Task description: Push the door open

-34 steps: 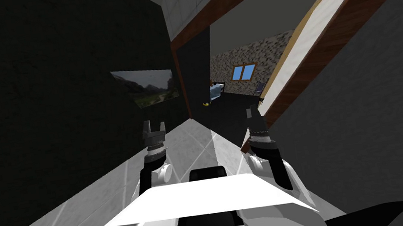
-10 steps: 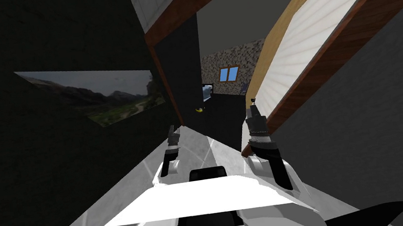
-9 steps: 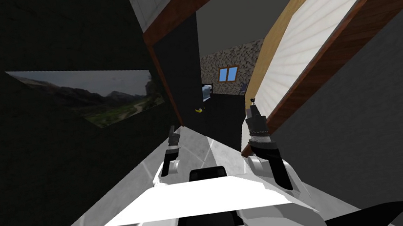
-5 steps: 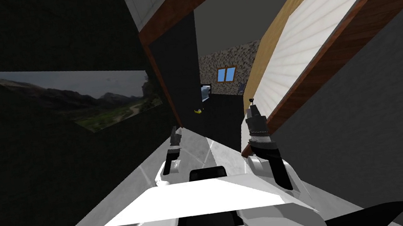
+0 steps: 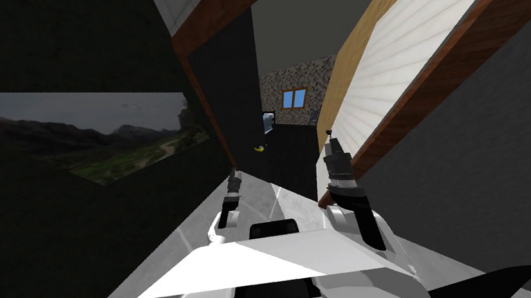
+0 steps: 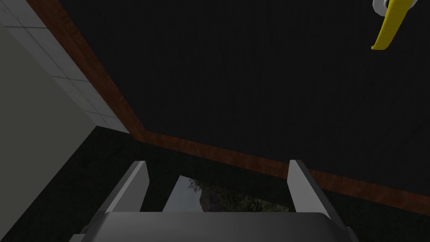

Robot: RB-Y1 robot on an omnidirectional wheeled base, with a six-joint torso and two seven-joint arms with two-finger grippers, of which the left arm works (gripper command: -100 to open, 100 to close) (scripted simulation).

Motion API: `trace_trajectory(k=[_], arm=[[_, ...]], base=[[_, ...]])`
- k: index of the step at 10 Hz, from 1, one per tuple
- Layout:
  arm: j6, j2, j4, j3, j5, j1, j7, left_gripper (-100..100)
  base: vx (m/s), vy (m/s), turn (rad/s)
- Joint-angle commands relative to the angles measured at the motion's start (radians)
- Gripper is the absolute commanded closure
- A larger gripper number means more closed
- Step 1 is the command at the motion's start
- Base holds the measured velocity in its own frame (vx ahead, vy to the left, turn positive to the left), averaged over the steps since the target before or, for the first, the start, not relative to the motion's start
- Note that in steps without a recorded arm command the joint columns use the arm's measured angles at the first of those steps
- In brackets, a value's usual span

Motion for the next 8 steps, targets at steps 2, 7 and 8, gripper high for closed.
trace_trajectory(k=[2,7,8], arm=[[-0.009,0.0,0.069,-0.003,-0.006,-0.033,0.006,-100],[-0.031,0.0,0.198,-0.01,-0.019,-0.087,0.015,-100],[-0.035,0.0,0.223,-0.012,-0.021,-0.097,0.017,-100]], base=[[0.098,0.044,-0.088],[0.087,0.047,-0.091],[0.091,0.044,-0.079]])
